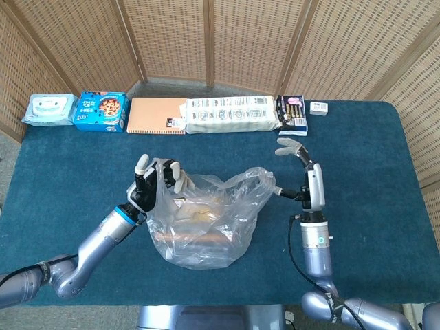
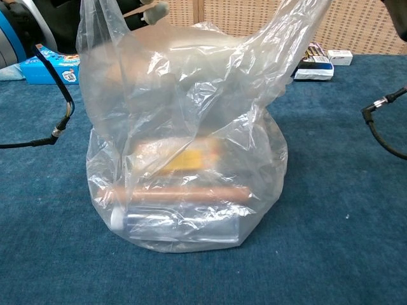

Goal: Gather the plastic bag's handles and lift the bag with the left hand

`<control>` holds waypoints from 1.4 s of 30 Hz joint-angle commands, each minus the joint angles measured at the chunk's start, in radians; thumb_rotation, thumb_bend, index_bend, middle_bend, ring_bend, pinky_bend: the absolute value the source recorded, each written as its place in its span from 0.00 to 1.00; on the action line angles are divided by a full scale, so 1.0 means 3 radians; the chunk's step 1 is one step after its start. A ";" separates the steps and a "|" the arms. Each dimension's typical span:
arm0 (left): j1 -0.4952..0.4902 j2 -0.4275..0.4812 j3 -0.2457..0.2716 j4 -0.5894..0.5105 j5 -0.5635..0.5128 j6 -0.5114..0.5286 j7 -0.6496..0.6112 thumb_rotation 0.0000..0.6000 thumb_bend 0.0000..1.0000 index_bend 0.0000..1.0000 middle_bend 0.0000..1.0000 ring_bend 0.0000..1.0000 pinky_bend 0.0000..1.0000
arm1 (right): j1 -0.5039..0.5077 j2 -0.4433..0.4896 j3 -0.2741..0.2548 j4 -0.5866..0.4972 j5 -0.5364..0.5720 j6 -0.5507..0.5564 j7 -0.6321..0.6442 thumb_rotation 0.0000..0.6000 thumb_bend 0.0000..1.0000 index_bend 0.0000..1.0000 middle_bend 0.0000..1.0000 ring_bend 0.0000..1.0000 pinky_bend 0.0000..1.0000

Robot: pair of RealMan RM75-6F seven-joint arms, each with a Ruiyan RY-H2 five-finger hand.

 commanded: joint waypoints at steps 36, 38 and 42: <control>-0.0531 0.0008 -0.0187 0.0141 0.0173 -0.0610 0.0236 0.00 0.14 0.40 0.37 0.29 0.24 | 0.0106 0.0450 0.0104 -0.0545 0.0019 -0.0147 -0.0324 1.00 0.09 0.33 0.23 0.15 0.10; -0.0550 -0.0005 -0.0203 0.0147 0.0150 -0.0626 0.0254 0.00 0.14 0.39 0.36 0.28 0.23 | 0.0112 0.0458 0.0101 -0.0564 0.0028 -0.0154 -0.0331 1.00 0.09 0.33 0.23 0.15 0.10; -0.0609 -0.0048 -0.0222 0.0166 0.0124 -0.0690 0.0298 0.00 0.13 0.38 0.35 0.27 0.22 | 0.0129 0.0469 0.0089 -0.0600 0.0024 -0.0166 -0.0355 1.00 0.09 0.33 0.23 0.15 0.10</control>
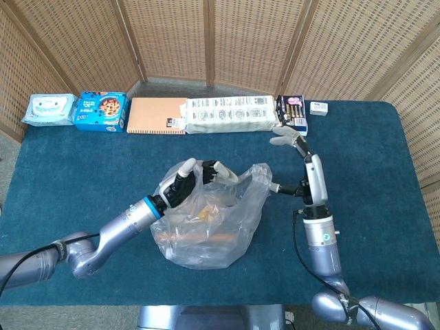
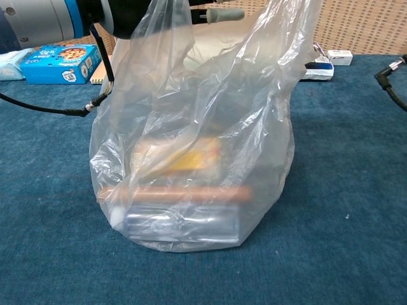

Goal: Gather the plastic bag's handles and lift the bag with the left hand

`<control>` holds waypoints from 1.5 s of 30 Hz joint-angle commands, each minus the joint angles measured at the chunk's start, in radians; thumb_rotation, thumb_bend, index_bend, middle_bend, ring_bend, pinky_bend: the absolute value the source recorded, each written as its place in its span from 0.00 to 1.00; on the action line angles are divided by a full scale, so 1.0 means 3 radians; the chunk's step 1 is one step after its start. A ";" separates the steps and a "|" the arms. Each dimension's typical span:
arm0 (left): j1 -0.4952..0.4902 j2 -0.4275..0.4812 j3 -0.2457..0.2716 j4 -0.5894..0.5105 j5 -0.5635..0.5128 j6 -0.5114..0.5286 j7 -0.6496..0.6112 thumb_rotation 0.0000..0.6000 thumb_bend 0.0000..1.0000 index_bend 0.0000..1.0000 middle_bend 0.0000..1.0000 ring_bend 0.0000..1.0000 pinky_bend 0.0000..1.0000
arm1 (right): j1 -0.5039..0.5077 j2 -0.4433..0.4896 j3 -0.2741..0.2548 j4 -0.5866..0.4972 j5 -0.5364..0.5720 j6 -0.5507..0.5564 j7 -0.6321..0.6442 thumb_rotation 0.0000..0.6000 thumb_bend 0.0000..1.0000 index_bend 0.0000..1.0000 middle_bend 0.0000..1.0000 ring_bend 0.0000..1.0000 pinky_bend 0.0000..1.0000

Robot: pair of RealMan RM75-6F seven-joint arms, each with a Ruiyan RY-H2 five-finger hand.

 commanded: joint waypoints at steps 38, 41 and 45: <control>-0.0385 -0.0303 -0.0069 0.0219 0.0030 -0.0227 -0.0121 0.00 0.12 0.40 0.32 0.24 0.20 | 0.0294 0.0072 0.0067 -0.0190 0.0228 -0.0228 -0.0319 1.00 0.08 0.32 0.21 0.13 0.09; -0.0409 -0.0311 -0.0075 0.0212 0.0036 -0.0232 -0.0099 0.00 0.12 0.40 0.32 0.24 0.20 | 0.0315 0.0070 0.0064 -0.0186 0.0238 -0.0246 -0.0336 1.00 0.08 0.32 0.21 0.12 0.09; -0.0409 -0.0270 -0.0018 0.0175 0.0116 -0.0224 -0.0124 0.00 0.12 0.41 0.32 0.24 0.20 | 0.0323 0.0092 0.0068 -0.0169 0.0256 -0.0250 -0.0365 1.00 0.08 0.32 0.21 0.12 0.09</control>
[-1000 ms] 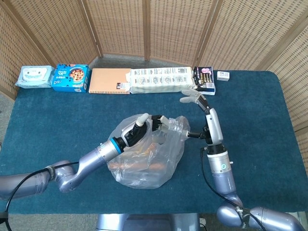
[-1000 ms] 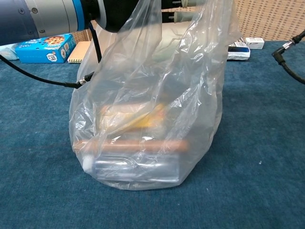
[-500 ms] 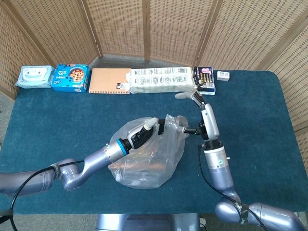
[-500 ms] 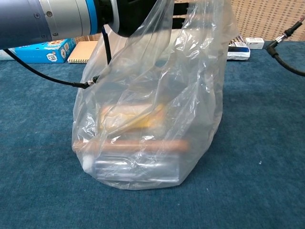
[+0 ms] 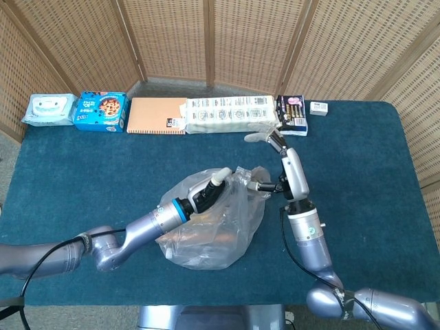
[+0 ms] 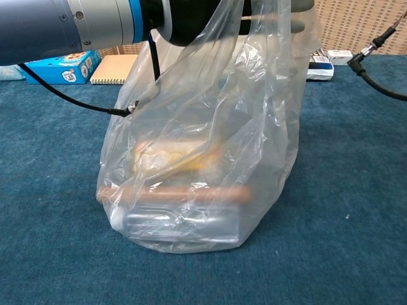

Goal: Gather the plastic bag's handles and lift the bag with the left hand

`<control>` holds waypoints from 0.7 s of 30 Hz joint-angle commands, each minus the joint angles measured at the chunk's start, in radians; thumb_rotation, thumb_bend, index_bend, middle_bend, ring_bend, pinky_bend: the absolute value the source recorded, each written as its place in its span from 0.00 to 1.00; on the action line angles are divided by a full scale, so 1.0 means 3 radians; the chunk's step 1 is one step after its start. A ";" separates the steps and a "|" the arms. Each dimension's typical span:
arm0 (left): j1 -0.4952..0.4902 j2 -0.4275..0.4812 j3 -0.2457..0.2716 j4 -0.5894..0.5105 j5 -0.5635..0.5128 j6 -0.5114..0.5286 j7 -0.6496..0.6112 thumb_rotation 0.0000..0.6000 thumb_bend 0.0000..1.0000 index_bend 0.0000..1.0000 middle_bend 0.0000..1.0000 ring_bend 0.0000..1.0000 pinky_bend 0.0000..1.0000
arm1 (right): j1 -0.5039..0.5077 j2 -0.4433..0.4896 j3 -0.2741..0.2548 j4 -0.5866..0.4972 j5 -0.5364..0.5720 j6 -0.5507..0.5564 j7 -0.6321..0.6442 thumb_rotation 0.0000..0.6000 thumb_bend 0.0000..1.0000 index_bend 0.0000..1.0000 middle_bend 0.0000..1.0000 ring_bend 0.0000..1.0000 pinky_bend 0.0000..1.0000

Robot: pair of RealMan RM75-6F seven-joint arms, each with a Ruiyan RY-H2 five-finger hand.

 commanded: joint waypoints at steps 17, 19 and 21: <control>-0.0052 -0.0006 0.0067 0.0044 0.0017 0.0013 -0.0182 0.00 0.12 0.44 0.32 0.24 0.20 | 0.0166 -0.0038 0.0081 0.0188 0.0205 -0.0143 -0.0088 1.00 0.08 0.32 0.20 0.11 0.08; -0.0065 -0.0014 0.0067 0.0045 0.0017 0.0007 -0.0176 0.00 0.12 0.44 0.32 0.24 0.20 | 0.0190 -0.0042 0.0087 0.0212 0.0233 -0.0171 -0.0105 1.00 0.08 0.32 0.20 0.11 0.08; -0.0074 -0.0012 0.0074 0.0041 0.0027 0.0000 -0.0187 0.00 0.12 0.45 0.32 0.24 0.20 | 0.0213 -0.0047 0.0093 0.0234 0.0257 -0.0195 -0.0120 1.00 0.07 0.32 0.20 0.11 0.08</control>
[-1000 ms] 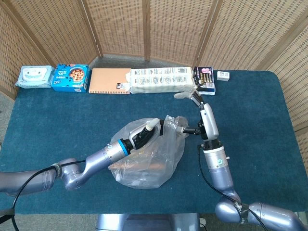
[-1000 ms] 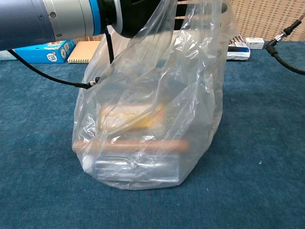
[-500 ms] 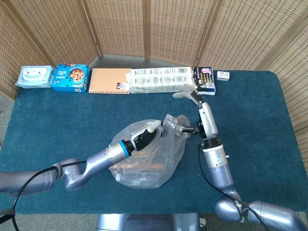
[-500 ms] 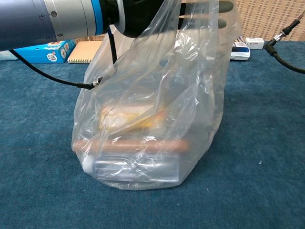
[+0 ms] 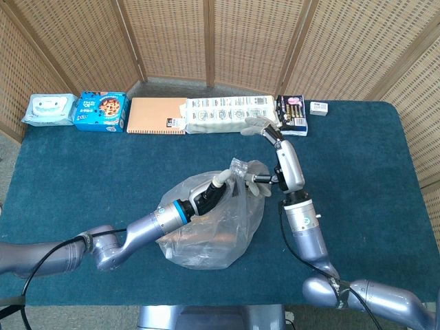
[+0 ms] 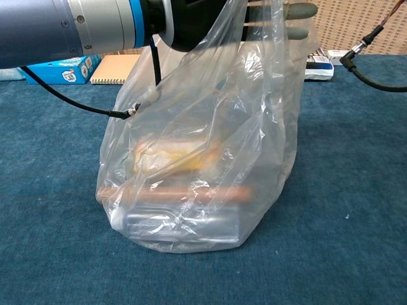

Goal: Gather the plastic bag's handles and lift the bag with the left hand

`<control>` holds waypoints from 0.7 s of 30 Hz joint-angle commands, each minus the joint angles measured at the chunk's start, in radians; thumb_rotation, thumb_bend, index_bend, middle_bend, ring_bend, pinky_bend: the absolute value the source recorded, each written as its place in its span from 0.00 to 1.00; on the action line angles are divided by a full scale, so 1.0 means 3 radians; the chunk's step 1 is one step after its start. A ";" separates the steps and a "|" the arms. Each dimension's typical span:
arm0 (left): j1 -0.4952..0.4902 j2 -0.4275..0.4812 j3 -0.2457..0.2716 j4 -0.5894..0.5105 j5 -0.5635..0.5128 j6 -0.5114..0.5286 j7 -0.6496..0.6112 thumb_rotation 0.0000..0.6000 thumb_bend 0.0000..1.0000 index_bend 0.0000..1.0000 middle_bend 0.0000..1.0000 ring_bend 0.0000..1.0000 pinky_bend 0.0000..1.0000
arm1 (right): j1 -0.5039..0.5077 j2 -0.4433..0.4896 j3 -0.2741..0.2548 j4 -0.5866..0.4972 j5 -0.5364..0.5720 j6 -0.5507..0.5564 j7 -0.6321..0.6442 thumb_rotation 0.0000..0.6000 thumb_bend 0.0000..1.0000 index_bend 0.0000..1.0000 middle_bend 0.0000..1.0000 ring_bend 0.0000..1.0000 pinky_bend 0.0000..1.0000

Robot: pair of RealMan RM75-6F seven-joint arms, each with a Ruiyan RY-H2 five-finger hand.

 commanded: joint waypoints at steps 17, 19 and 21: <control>0.0048 0.0036 0.0010 -0.0014 -0.0113 0.0005 0.0009 0.00 0.12 0.48 0.34 0.28 0.22 | 0.0095 -0.0019 0.0090 0.0145 0.0112 -0.0012 0.0001 1.00 0.07 0.32 0.20 0.11 0.08; 0.0071 0.0054 0.0008 -0.0016 -0.0140 0.0008 0.0016 0.00 0.12 0.48 0.34 0.28 0.22 | 0.0076 -0.0004 0.0099 0.0140 0.0112 0.0014 0.0022 1.00 0.07 0.32 0.20 0.11 0.08; 0.0095 0.0083 0.0017 -0.0021 -0.0140 0.0013 0.0016 0.00 0.12 0.48 0.34 0.28 0.22 | 0.0057 0.0018 0.0106 0.0138 0.0110 0.0032 0.0040 1.00 0.07 0.32 0.20 0.11 0.08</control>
